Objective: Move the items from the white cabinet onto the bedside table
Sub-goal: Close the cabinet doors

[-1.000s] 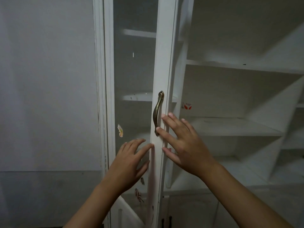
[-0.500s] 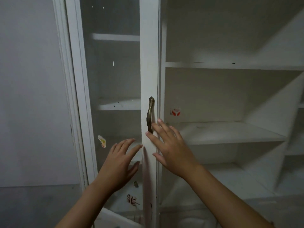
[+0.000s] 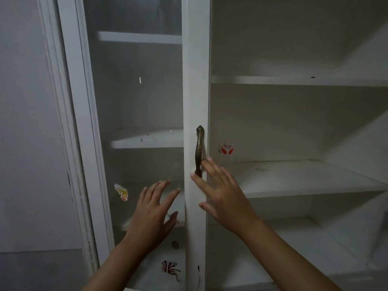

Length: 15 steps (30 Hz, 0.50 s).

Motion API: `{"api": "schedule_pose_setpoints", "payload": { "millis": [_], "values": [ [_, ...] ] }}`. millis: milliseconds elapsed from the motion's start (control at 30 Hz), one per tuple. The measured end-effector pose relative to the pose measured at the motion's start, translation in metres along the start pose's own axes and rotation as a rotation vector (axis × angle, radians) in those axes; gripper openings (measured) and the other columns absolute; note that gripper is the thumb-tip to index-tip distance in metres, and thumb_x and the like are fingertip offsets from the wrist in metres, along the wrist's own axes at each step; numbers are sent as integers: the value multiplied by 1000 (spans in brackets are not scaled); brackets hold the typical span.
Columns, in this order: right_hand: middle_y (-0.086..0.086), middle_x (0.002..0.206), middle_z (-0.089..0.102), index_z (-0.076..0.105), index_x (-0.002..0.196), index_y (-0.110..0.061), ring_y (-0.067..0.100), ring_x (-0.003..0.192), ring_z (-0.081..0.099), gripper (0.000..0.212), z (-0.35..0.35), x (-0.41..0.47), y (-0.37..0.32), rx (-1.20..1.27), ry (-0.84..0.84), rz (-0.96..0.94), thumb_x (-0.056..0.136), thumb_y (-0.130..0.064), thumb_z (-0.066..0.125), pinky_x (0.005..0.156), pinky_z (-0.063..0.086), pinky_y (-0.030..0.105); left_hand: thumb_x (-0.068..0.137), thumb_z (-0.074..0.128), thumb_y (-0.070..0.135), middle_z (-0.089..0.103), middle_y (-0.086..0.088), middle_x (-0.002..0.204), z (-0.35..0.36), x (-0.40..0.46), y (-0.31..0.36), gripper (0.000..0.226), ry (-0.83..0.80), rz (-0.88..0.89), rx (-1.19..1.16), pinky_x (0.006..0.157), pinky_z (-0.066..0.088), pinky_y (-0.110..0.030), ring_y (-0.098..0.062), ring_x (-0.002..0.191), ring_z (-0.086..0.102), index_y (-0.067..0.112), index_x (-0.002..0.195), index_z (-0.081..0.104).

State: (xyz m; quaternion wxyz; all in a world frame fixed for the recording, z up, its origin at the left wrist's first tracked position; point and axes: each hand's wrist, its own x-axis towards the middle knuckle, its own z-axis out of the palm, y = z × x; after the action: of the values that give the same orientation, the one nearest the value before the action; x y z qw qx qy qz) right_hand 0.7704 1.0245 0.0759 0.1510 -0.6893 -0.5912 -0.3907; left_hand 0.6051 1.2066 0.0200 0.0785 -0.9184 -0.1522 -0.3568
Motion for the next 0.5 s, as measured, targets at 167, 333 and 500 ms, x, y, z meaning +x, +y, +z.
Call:
{"api": "schedule_pose_setpoints", "payload": {
  "millis": [167, 333, 500],
  "values": [
    [14, 170, 15, 39, 158, -24, 28, 160, 0, 92, 28, 15, 19, 13, 10, 19, 80, -41, 86, 124, 17, 48, 90, 68, 42, 32, -7, 162, 28, 16, -15, 63, 50, 44, 42, 118, 28, -62, -29, 151, 26, 31, 148, 48],
    [16, 169, 18, 40, 158, -22, 28, 160, 3, 93, 51, 23, 32, 32, 68, 14, 80, -43, 86, 124, 7, 42, 91, 54, 44, 34, -6, 162, 50, 26, -26, 58, 121, 60, 65, 116, 28, -64, -28, 151, 27, 30, 147, 50],
    [16, 170, 14, 34, 161, -22, 30, 160, 4, 98, 72, 27, 41, 35, 99, 2, 81, -48, 84, 125, 13, 47, 88, 62, 38, 31, -7, 164, 67, 30, -34, 61, 199, 81, 86, 116, 28, -65, -27, 153, 24, 28, 147, 52]
  ]
}}
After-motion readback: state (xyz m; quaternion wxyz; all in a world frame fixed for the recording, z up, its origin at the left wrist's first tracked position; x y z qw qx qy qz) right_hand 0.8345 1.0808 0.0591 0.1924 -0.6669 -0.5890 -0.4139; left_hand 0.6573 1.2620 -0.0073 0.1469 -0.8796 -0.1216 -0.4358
